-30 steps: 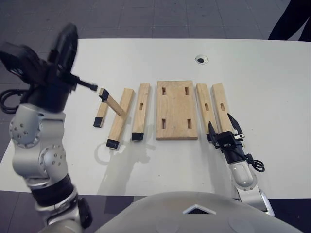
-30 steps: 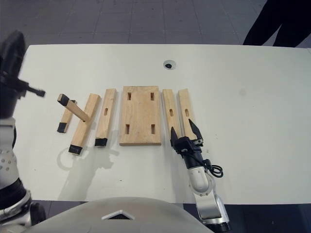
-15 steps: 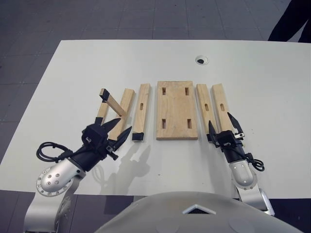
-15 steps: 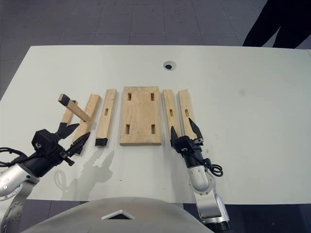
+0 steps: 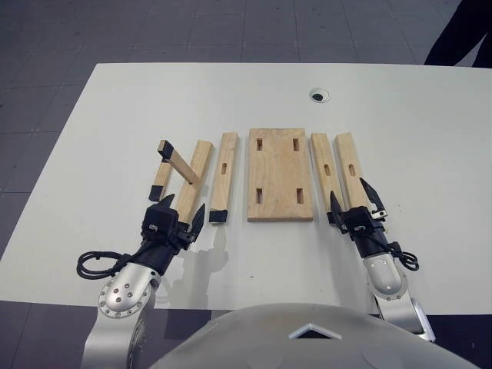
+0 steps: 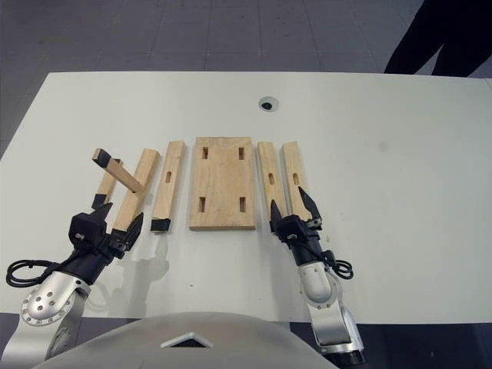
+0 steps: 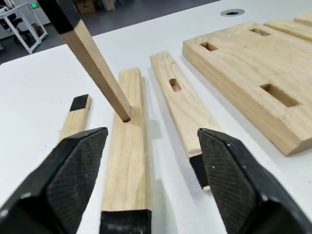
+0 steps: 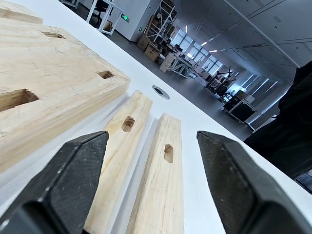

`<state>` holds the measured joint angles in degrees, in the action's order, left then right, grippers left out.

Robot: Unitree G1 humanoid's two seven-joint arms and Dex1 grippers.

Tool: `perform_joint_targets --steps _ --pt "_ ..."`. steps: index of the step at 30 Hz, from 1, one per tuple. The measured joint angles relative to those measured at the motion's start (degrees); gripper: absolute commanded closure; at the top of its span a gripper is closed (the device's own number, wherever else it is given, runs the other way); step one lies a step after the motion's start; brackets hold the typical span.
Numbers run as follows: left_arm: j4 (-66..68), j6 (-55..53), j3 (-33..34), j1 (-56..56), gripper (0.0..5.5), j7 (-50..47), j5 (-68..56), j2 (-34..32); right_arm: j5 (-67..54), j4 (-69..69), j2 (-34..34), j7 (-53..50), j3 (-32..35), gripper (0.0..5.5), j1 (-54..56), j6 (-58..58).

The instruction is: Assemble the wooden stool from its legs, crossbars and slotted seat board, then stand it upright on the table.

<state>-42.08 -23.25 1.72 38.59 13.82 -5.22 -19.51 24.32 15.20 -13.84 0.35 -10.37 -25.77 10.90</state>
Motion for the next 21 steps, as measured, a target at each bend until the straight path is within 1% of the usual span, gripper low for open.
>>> perform_joint_targets --steps 4,13,18,21 --pt "3.48 0.6 -0.68 0.31 2.09 -1.42 1.52 1.26 -0.03 0.0 -0.04 0.17 0.08 2.17 0.0 0.0" --pt "8.18 2.26 2.2 -1.25 2.09 -2.99 3.2 2.23 -0.04 0.01 -0.04 0.18 0.25 2.17 -0.03 0.0" --pt "9.49 2.45 2.91 -1.87 2.09 -2.87 2.75 3.19 -0.07 0.01 -0.05 0.18 0.29 2.17 -0.04 0.0" --pt "10.77 1.02 2.99 -1.88 2.09 -1.4 0.3 3.74 -0.21 0.04 -0.06 0.18 0.32 2.17 -0.1 0.0"
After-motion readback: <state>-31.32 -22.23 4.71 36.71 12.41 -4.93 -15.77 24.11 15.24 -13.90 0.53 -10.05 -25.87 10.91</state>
